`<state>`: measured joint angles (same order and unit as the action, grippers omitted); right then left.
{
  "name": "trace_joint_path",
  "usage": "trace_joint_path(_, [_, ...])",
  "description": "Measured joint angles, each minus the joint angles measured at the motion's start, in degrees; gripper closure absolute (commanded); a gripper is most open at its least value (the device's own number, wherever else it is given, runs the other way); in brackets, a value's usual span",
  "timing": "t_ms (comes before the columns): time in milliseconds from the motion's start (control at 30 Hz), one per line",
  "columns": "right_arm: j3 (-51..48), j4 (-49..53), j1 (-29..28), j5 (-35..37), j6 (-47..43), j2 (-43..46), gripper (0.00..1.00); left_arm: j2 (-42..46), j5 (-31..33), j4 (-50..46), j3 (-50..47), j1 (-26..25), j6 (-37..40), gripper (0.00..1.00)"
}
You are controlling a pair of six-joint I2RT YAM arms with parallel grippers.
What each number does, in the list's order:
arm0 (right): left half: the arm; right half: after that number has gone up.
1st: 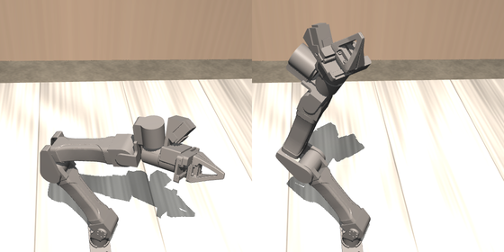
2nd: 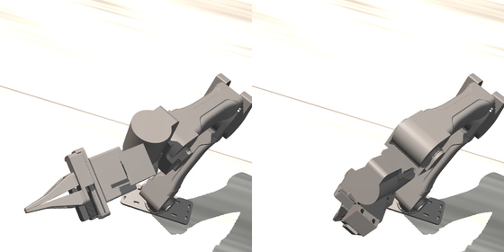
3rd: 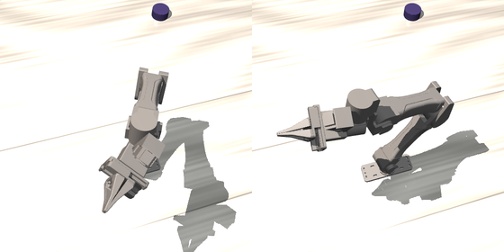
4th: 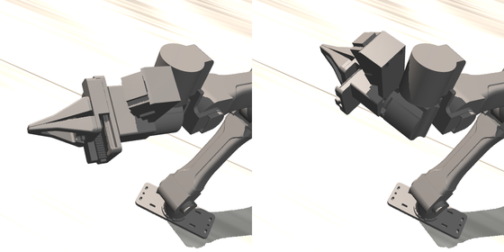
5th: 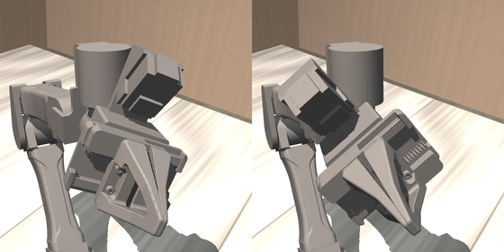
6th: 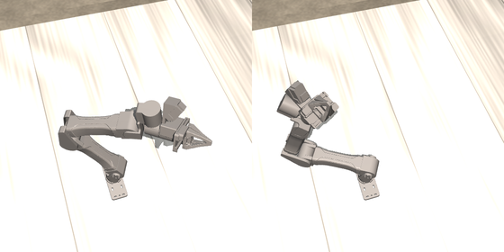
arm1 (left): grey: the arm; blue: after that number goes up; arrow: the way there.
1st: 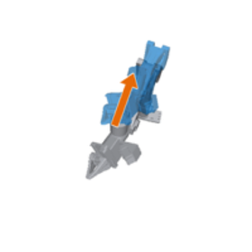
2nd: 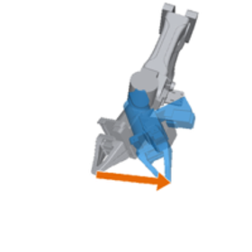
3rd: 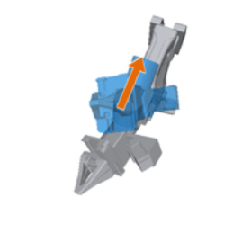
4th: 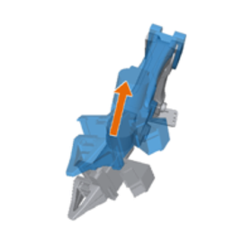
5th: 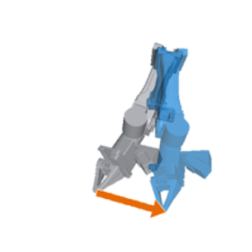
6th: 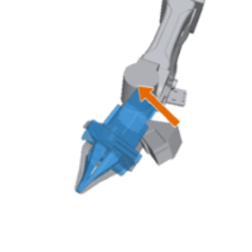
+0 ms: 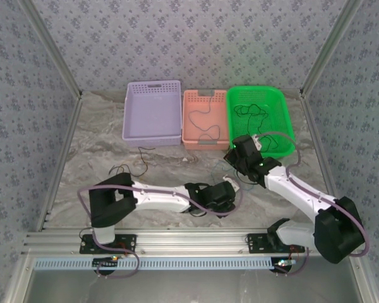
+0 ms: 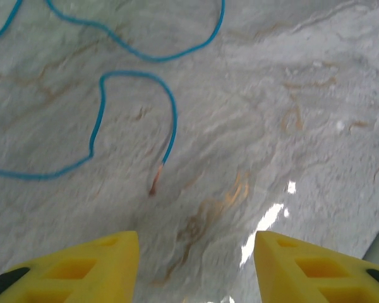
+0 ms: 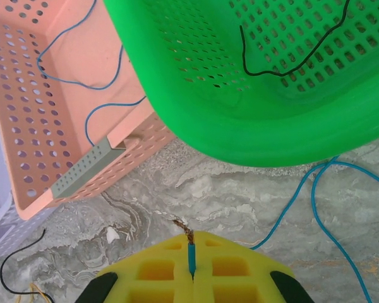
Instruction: Untangle the cables
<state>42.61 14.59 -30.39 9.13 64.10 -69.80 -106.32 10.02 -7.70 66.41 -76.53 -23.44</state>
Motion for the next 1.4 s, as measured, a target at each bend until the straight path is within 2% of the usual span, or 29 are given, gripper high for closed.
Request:
trace_joint_path(533, [0.09, 0.0, 2.21, -3.17, 0.0, -1.4, 1.0, -12.0, 2.86, -3.06, 11.32, 0.7, 7.19, 0.52])
trace_joint_path(700, [0.09, -0.04, 2.43, -3.63, 0.0, -1.4, 1.0, -13.99, 2.03, -3.76, 13.66, 1.31, 7.78, 0.63])
trace_joint_path(867, [0.09, -0.31, 2.58, -4.0, 0.0, -1.4, 1.0, -14.67, 1.29, -3.15, 14.34, 1.25, 7.56, 0.98])
trace_joint_path(1000, [0.15, -0.37, 2.91, -4.0, -0.13, -1.29, 1.0, -14.78, 2.05, -2.21, 13.97, 1.03, 7.32, 1.0])
trace_joint_path(1100, [1.33, 0.7, 3.8, -3.98, -1.25, -0.66, 1.0, -12.61, 2.99, 1.97, 9.4, 0.76, 6.36, 1.0])
trace_joint_path(1233, [4.5, 1.57, 6.32, -4.0, -4.22, 1.84, 1.0, -5.66, 3.82, 6.23, -1.64, 0.76, 4.26, 1.0])
trace_joint_path(1400, [13.14, 2.86, 10.91, -4.76, -9.55, 2.75, 1.0, 3.85, 3.45, 9.4, -14.71, 0.66, 0.79, 1.0])
